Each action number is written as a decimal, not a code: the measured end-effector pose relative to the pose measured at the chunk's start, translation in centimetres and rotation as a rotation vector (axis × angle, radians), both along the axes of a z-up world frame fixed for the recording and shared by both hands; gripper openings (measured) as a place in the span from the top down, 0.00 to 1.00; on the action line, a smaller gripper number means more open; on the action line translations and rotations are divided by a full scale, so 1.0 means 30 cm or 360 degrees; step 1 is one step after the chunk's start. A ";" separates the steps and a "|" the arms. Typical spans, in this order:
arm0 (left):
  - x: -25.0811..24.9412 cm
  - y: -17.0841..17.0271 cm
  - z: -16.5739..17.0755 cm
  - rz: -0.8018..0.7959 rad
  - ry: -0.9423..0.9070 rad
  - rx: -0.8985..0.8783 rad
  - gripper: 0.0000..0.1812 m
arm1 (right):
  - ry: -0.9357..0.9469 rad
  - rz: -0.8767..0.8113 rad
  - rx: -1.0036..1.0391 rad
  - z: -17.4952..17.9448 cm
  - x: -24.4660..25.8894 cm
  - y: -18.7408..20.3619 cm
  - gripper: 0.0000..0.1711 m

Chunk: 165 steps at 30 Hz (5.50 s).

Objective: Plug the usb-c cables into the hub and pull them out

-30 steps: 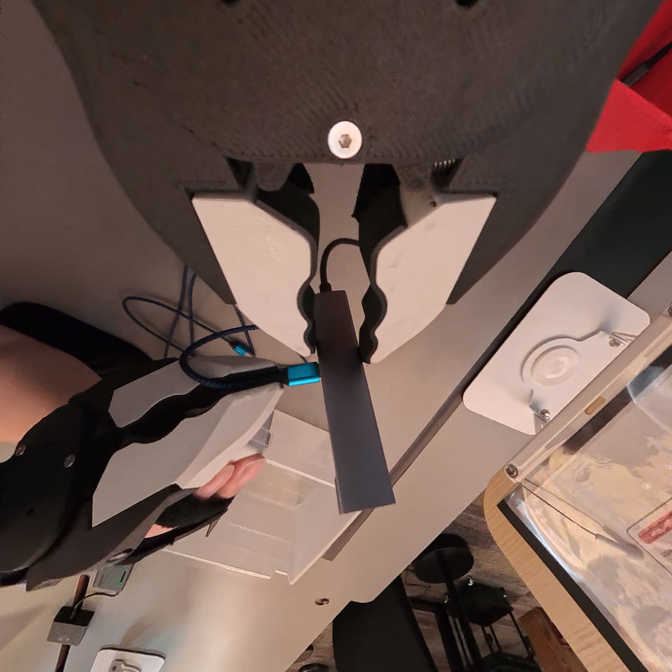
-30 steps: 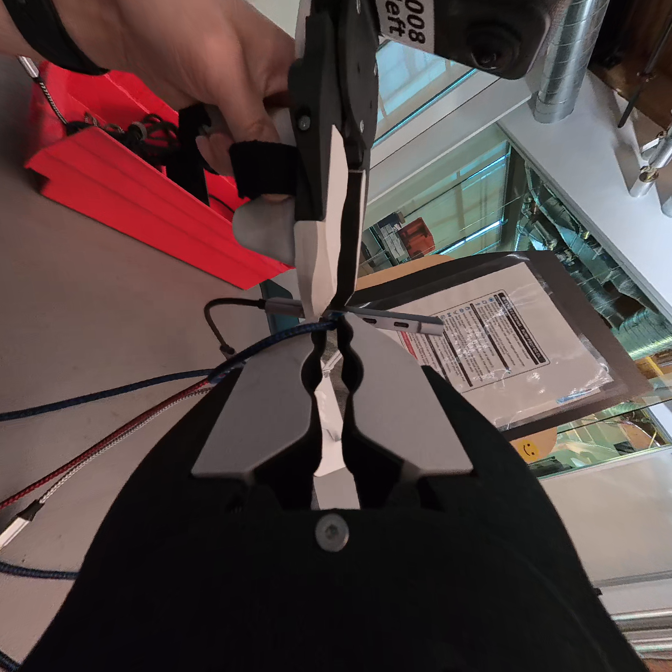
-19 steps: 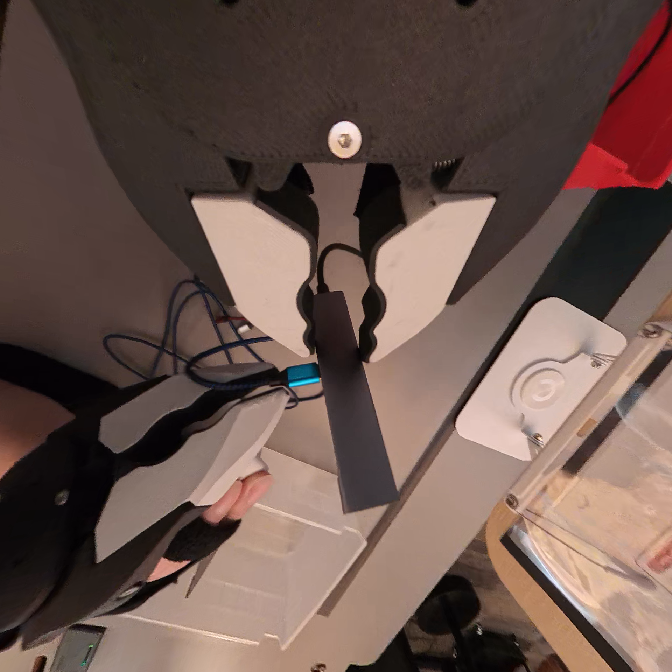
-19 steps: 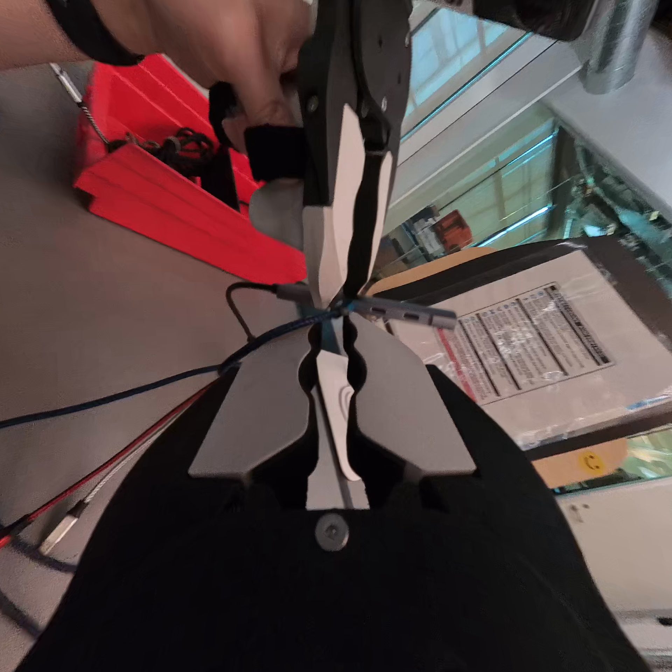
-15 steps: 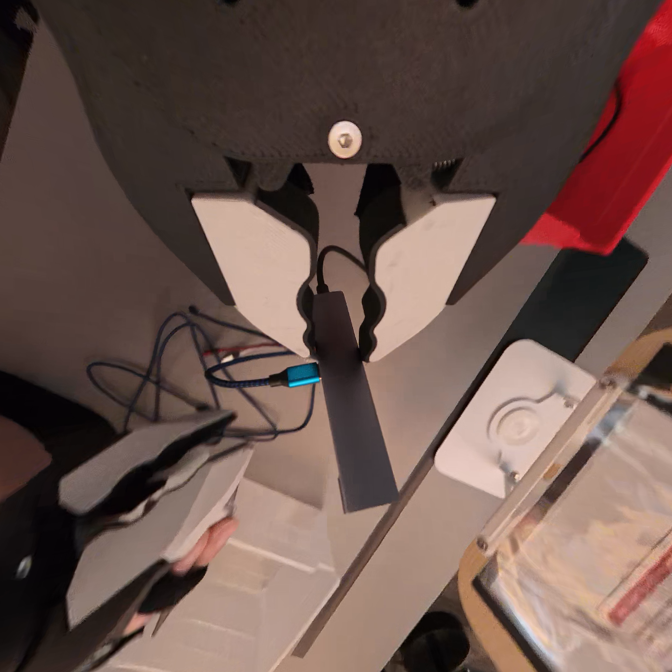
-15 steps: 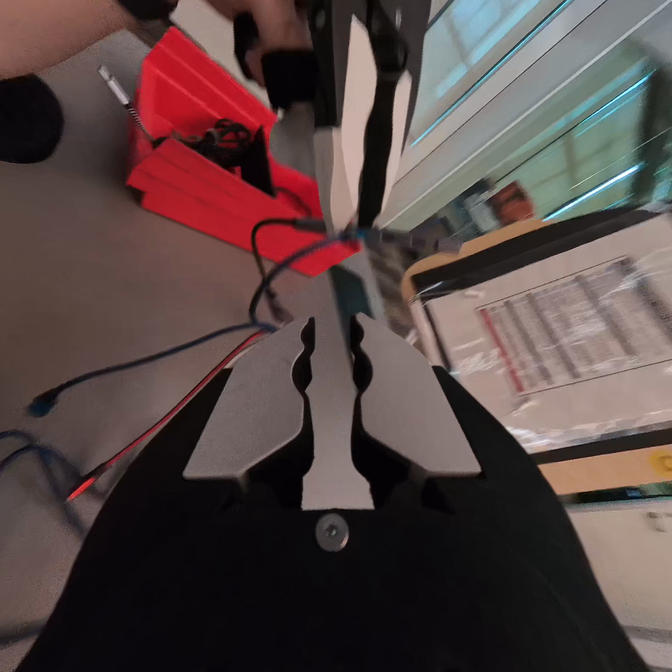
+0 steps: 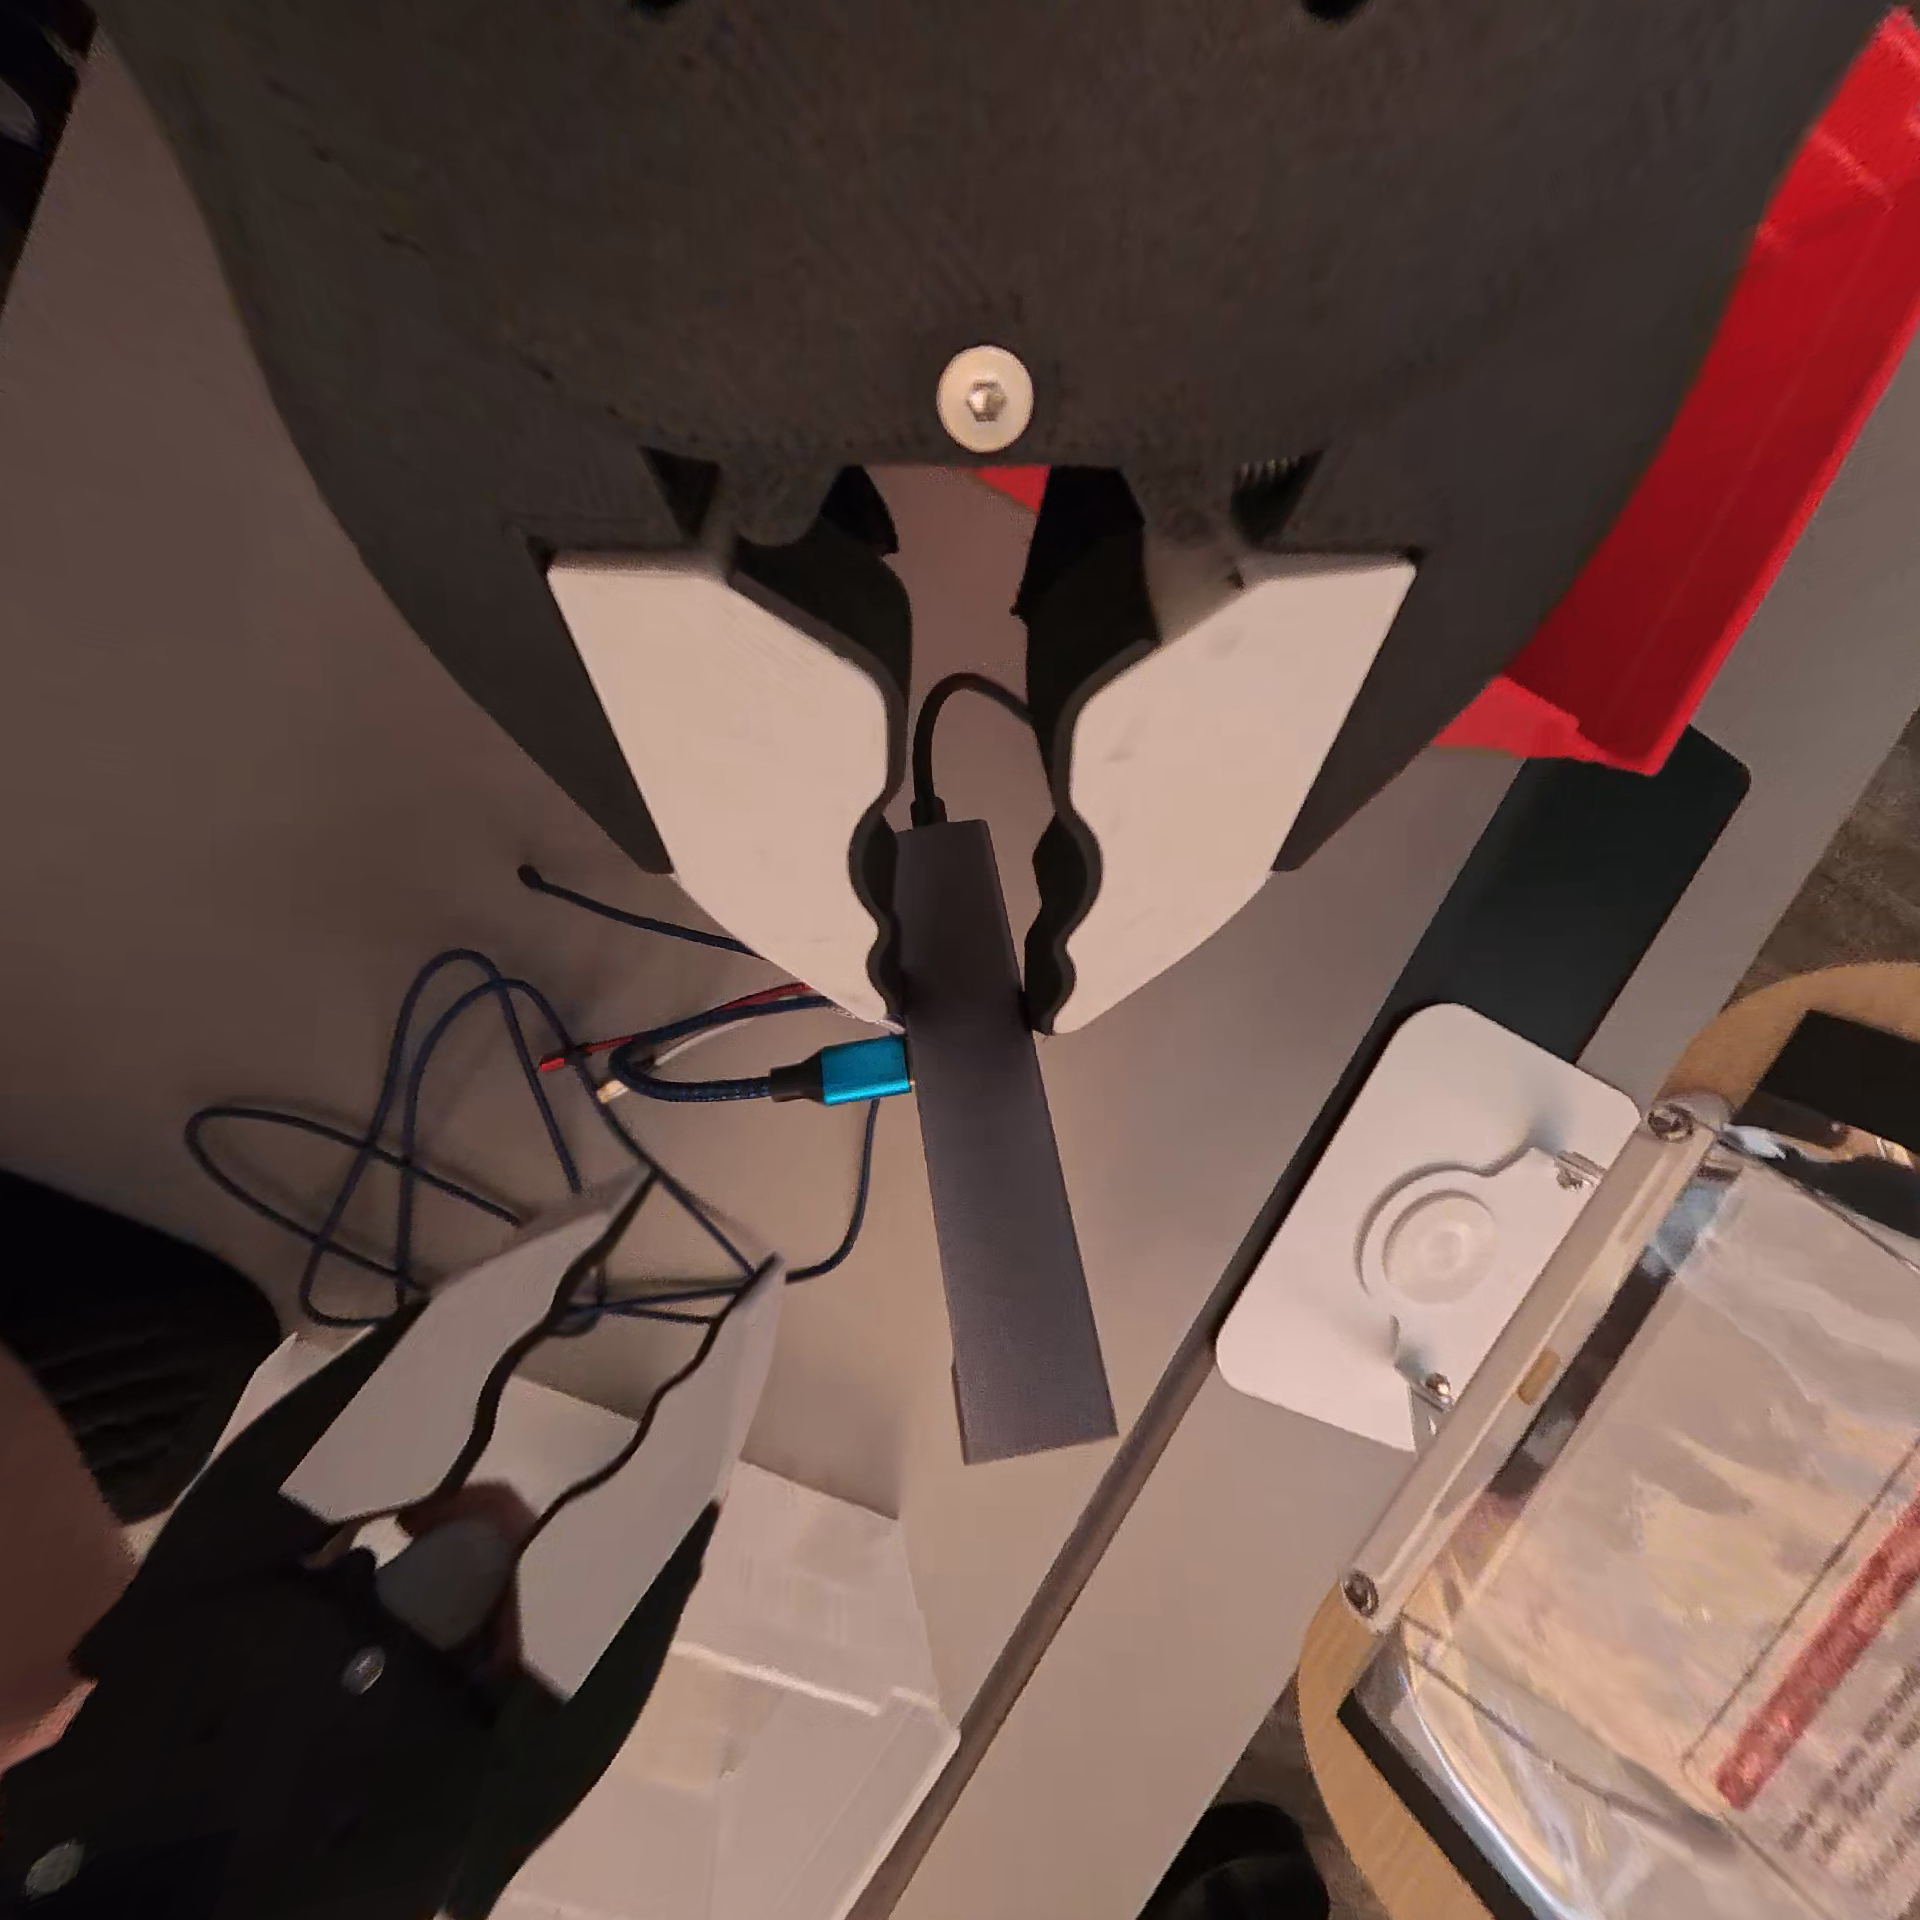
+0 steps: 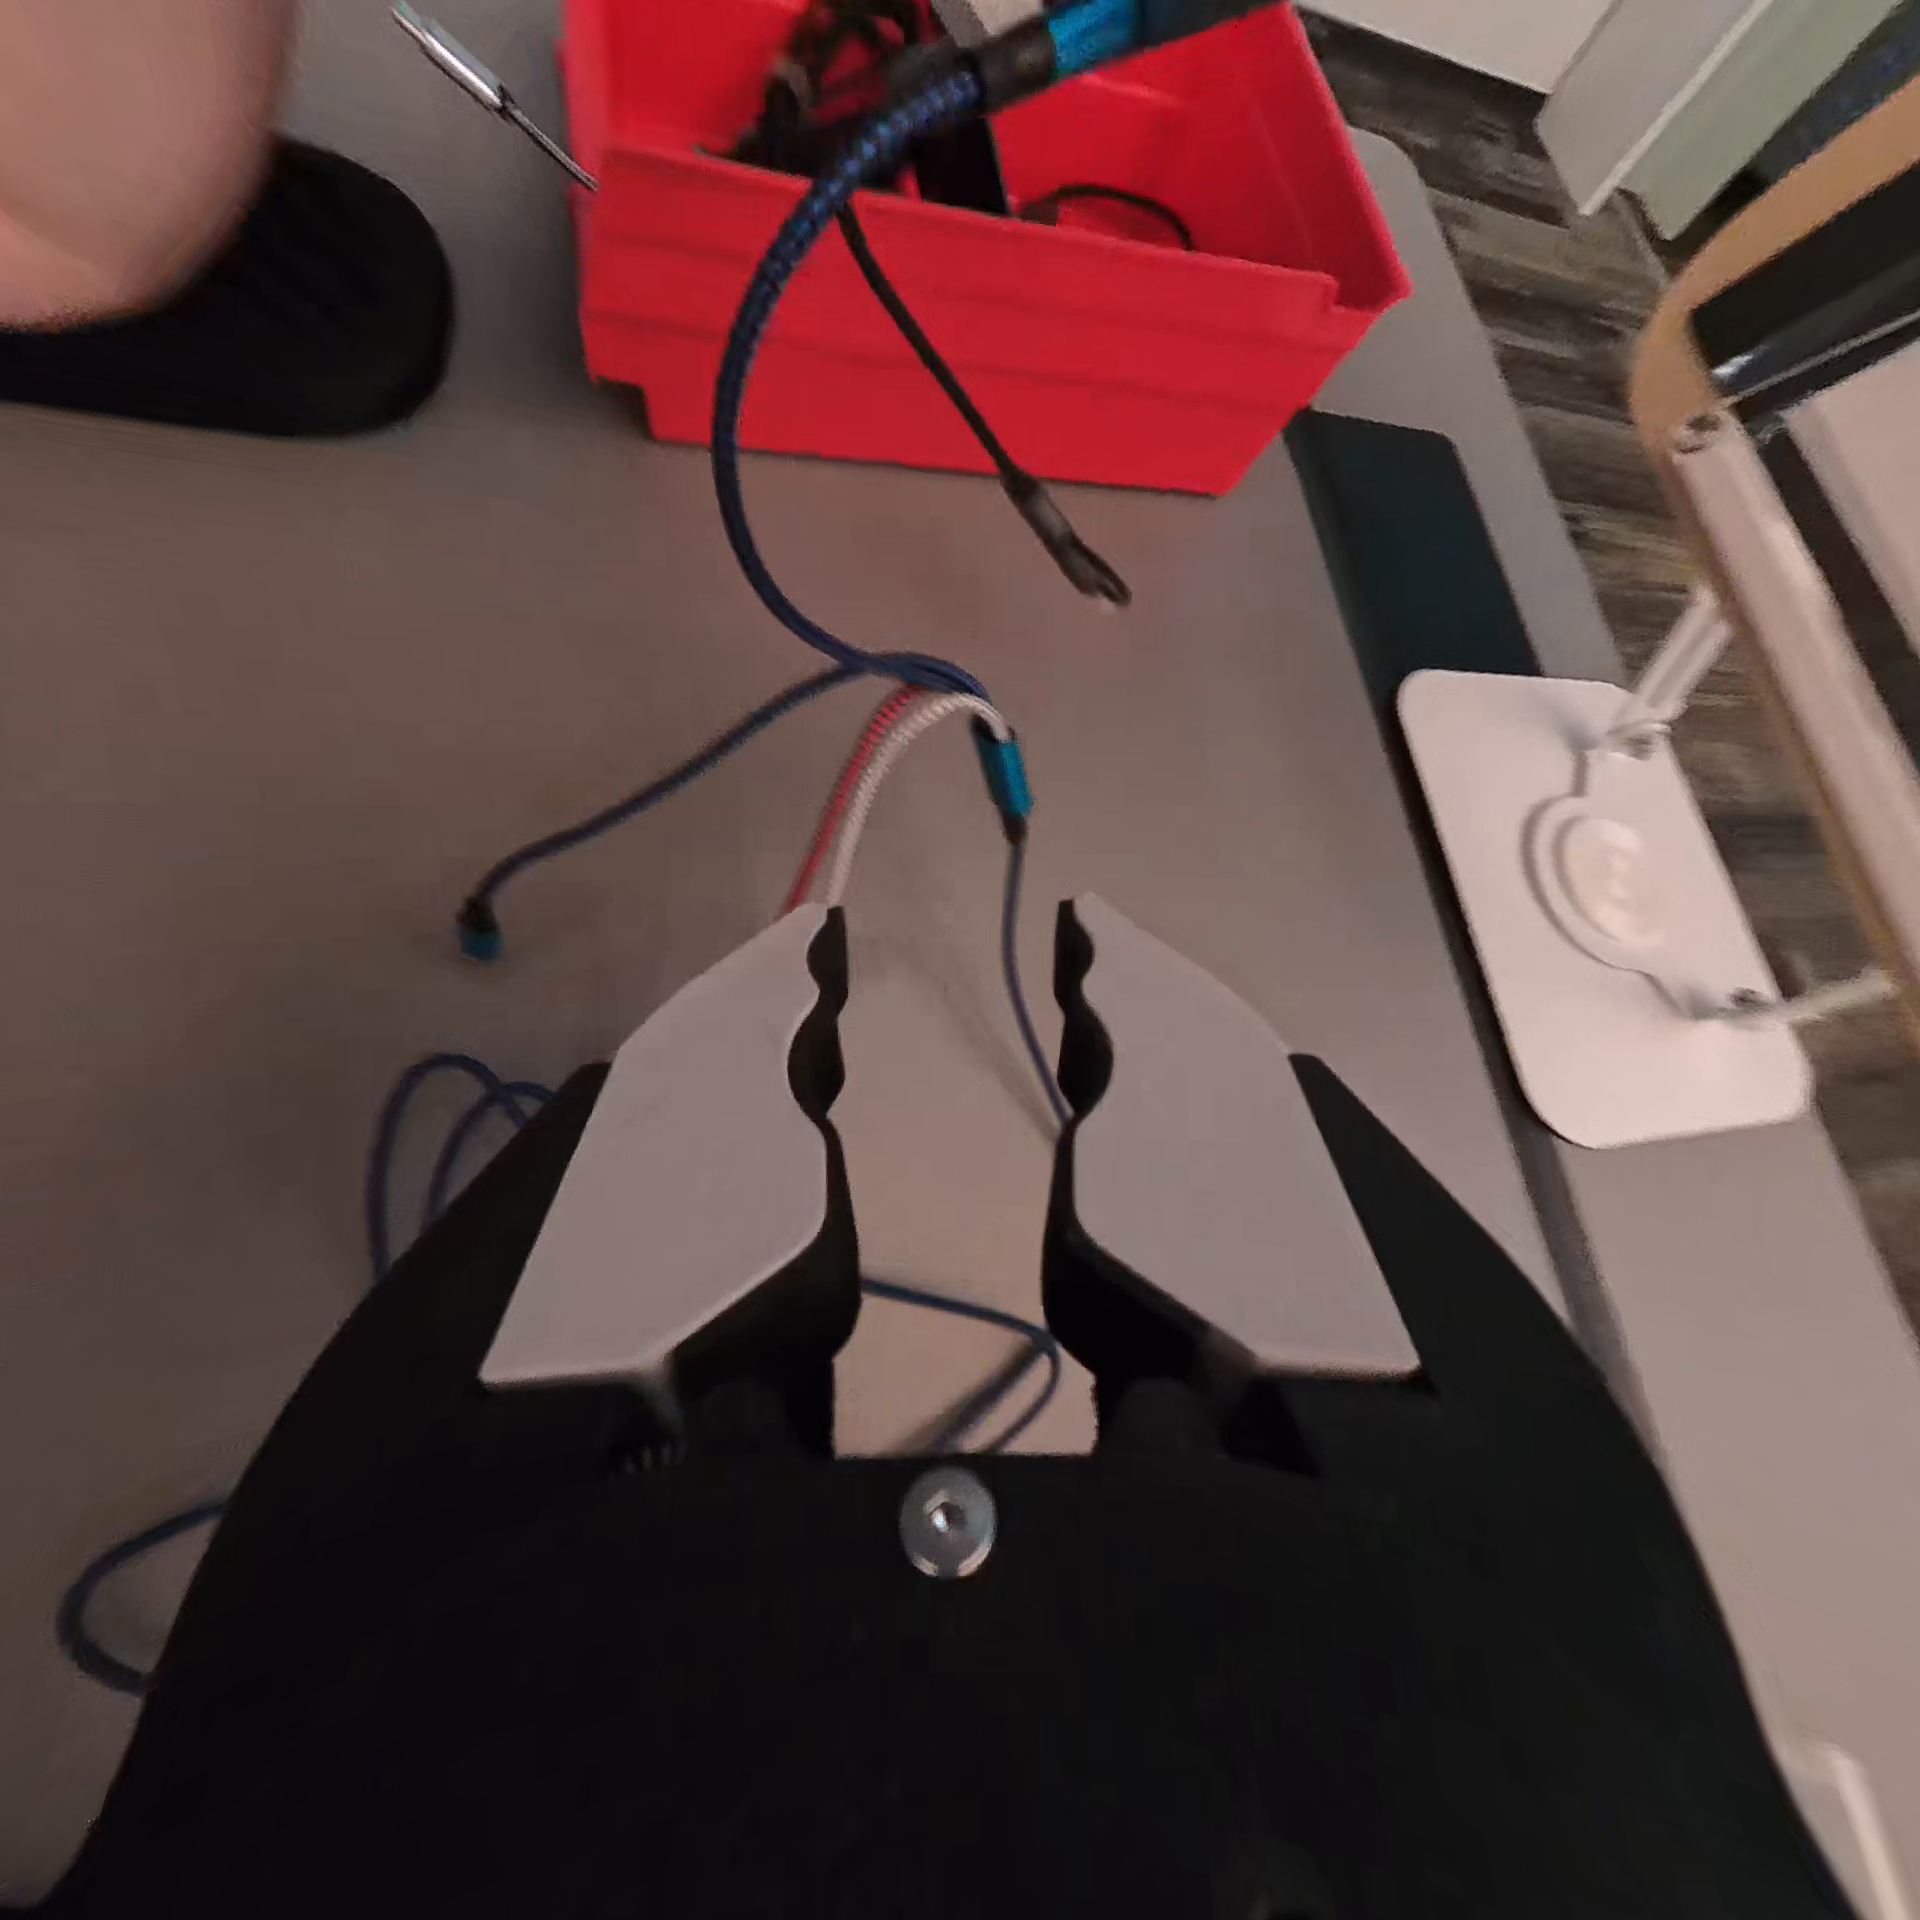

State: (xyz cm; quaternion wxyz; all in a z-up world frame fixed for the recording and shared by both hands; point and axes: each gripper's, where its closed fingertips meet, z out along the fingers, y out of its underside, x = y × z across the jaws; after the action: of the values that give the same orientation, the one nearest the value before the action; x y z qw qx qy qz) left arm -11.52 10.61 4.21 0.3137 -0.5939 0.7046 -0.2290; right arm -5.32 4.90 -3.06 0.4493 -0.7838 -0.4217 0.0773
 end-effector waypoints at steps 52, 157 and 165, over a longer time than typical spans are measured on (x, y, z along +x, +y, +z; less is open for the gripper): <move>-0.195 0.056 -0.150 0.0326 0.0522 -0.0434 0.71 | 0.0194 0.0169 -0.0006 0.200 0.009 -0.211 0.58; -0.360 0.124 0.271 0.0110 -0.0460 -0.0172 0.99 | 0.0286 0.0148 0.0349 0.266 -0.035 -0.106 0.69; -0.143 -0.267 0.347 -0.0759 -0.0644 -0.0535 0.99 | 0.1089 0.0233 0.0868 0.577 -0.035 -0.166 0.80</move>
State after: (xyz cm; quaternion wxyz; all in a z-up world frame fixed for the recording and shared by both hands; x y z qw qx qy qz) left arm -15.82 2.59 14.63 0.2825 -0.3986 0.6996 -0.5215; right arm -6.36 -0.08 14.26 0.7467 -0.5340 -0.3081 0.2498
